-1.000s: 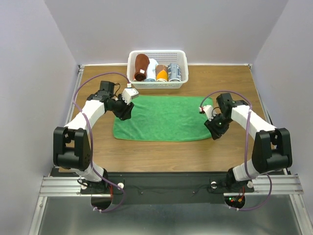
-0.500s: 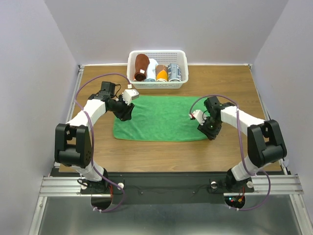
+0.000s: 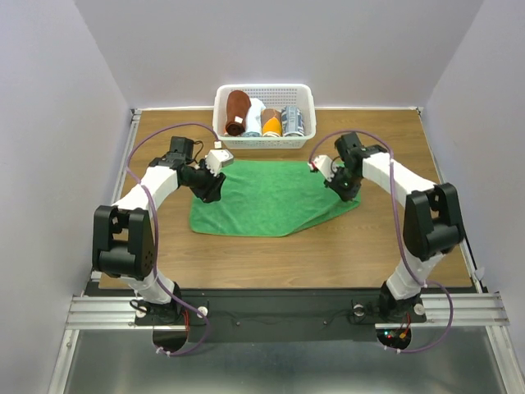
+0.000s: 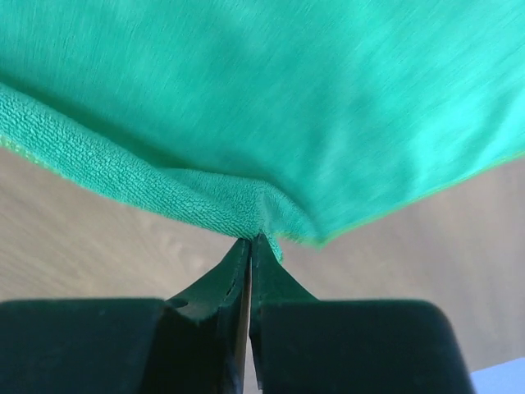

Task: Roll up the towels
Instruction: Flatten the towel

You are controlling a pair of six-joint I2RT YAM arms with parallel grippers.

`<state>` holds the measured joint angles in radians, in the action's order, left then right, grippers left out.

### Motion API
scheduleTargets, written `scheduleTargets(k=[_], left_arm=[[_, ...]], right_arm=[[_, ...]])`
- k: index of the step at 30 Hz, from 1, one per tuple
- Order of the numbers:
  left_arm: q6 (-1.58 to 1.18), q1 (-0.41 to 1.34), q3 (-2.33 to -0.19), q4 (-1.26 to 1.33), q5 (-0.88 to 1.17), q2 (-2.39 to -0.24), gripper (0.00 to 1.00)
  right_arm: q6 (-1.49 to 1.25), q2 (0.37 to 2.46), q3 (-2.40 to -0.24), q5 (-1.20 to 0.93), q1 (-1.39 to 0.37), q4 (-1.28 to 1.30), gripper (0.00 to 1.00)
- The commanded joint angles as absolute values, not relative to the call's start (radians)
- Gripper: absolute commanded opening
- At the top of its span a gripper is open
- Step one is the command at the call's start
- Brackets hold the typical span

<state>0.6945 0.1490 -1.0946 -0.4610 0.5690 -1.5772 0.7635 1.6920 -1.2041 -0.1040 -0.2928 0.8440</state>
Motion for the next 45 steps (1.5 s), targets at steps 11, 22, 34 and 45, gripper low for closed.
scheduleTargets(k=[11,22,34,45], left_arm=[[0.675,0.115,-1.149,-0.466,0.601,-1.623,0.54],[0.653,0.115,-1.141,-0.446,0.604,-1.608,0.55],[0.63,0.112,-1.126,-0.423,0.594,-1.6,0.58],[0.623,0.112,-1.118,-0.408,0.594,-1.603,0.59]], right_arm=[[0.677,1.901,-1.462,-0.13,-0.298,0.862,0.43],[0.511,1.805,-1.457,-0.106,-0.261,0.894,0.4],[0.336,1.904,-1.407,-0.244,-0.163,0.92,0.41],[0.275,1.976,-1.45,-0.321,-0.147,0.877,0.39]])
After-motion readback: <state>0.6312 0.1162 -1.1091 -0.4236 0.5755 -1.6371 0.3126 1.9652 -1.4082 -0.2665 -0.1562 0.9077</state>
